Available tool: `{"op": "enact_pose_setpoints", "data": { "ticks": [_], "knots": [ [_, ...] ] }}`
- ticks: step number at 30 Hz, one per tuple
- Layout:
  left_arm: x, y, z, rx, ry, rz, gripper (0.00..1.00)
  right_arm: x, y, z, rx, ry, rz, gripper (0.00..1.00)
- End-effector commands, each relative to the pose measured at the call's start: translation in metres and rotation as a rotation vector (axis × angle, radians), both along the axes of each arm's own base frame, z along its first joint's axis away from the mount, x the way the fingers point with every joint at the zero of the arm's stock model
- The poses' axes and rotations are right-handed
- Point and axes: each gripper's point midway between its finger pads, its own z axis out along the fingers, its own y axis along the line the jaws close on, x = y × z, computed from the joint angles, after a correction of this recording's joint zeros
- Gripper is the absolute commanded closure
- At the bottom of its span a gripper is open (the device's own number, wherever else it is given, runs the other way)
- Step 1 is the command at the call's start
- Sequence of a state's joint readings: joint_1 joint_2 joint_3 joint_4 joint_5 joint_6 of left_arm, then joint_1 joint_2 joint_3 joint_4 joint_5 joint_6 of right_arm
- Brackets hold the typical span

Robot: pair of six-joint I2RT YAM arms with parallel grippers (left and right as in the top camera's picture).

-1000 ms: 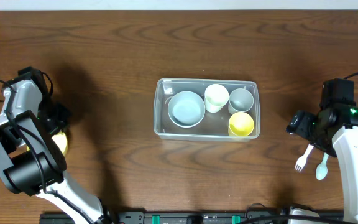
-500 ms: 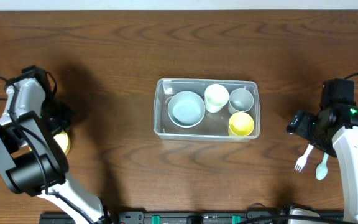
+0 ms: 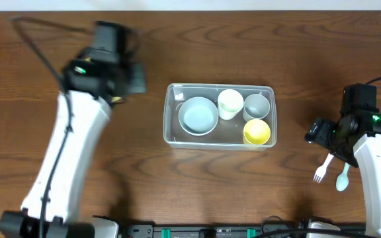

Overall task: Pack container
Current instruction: 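Carry the yellow bowl onto the stacked bowls and release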

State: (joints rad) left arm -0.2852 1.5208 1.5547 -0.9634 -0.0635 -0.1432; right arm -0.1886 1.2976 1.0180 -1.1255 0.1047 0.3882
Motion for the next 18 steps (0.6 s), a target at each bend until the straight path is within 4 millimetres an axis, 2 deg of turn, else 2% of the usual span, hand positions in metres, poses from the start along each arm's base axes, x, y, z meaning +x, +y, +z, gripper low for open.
{"op": "enact_pose_setpoints", "data": {
  "ticks": [1, 4, 6, 8, 11, 18],
  "knots": [
    [-0.013, -0.057, 0.004, 0.093, -0.038, -0.3, 0.94, -0.001, -0.001, 0.0, 0.003, 0.001, 0.004, 0.03],
    [-0.029, -0.108, -0.003, 0.146, -0.054, -0.518, 0.94, -0.001, -0.001, 0.0, 0.003, 0.002, 0.005, 0.03],
    [-0.038, -0.134, -0.011, 0.17, -0.05, -0.619, 0.94, -0.001, -0.001, 0.0, 0.003, 0.002, 0.005, 0.03],
    [-0.045, -0.151, -0.021, 0.19, -0.035, -0.684, 0.94, -0.001, -0.001, 0.0, 0.003, 0.002, 0.004, 0.03],
    [-0.051, -0.165, -0.042, 0.215, 0.015, -0.733, 0.94, -0.001, -0.001, 0.0, 0.003, 0.002, 0.005, 0.03],
    [-0.053, -0.176, -0.09, 0.217, 0.15, -0.769, 0.94, -0.002, -0.001, 0.0, 0.004, 0.004, 0.005, 0.03]
  ]
}}
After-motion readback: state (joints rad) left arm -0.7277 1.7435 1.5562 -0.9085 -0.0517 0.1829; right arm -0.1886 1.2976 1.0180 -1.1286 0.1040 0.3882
